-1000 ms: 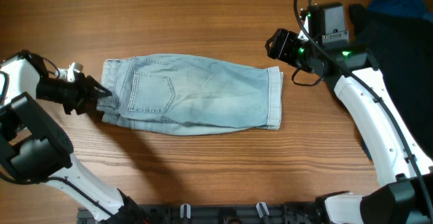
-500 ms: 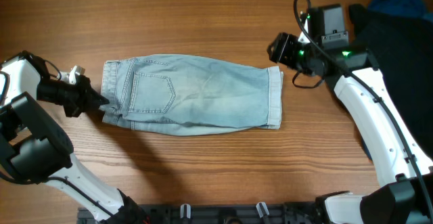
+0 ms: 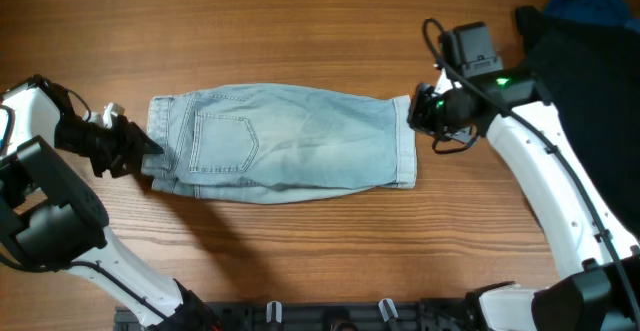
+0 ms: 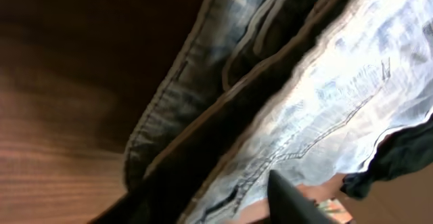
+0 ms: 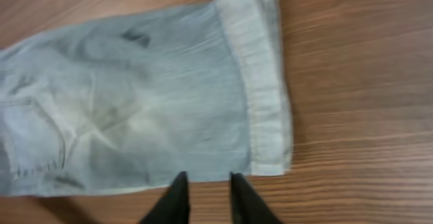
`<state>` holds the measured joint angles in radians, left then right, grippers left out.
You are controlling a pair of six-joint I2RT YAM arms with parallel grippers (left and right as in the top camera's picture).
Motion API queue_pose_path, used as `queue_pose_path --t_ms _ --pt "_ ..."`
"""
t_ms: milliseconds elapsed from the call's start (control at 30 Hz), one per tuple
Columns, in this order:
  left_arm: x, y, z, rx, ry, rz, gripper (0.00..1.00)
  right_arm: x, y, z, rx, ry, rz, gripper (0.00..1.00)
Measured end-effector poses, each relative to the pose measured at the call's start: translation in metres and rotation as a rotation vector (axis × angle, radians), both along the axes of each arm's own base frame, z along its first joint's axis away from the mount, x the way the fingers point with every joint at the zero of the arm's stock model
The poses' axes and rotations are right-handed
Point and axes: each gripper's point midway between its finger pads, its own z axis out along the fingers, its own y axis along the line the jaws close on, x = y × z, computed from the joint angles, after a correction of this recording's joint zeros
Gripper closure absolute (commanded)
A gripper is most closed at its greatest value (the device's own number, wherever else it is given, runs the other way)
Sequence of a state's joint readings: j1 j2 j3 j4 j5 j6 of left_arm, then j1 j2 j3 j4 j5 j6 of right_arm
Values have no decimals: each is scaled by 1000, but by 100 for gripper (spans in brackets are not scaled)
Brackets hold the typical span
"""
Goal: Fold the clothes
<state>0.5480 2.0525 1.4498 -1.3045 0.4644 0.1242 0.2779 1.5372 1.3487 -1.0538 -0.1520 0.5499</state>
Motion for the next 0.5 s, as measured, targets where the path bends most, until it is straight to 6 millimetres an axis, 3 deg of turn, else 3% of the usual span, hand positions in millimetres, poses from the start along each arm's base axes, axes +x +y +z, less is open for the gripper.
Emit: queue_pose_path --t_ms 67,300,500 --pt "-3 -1 0 -1 16 -1 0 0 13 2 10 -20 40 54" --pt "-6 2 2 22 30 6 0 -3 51 4 31 -62 139 47" --pt "2 19 23 154 -37 42 0 6 64 -30 9 -1 161 46"
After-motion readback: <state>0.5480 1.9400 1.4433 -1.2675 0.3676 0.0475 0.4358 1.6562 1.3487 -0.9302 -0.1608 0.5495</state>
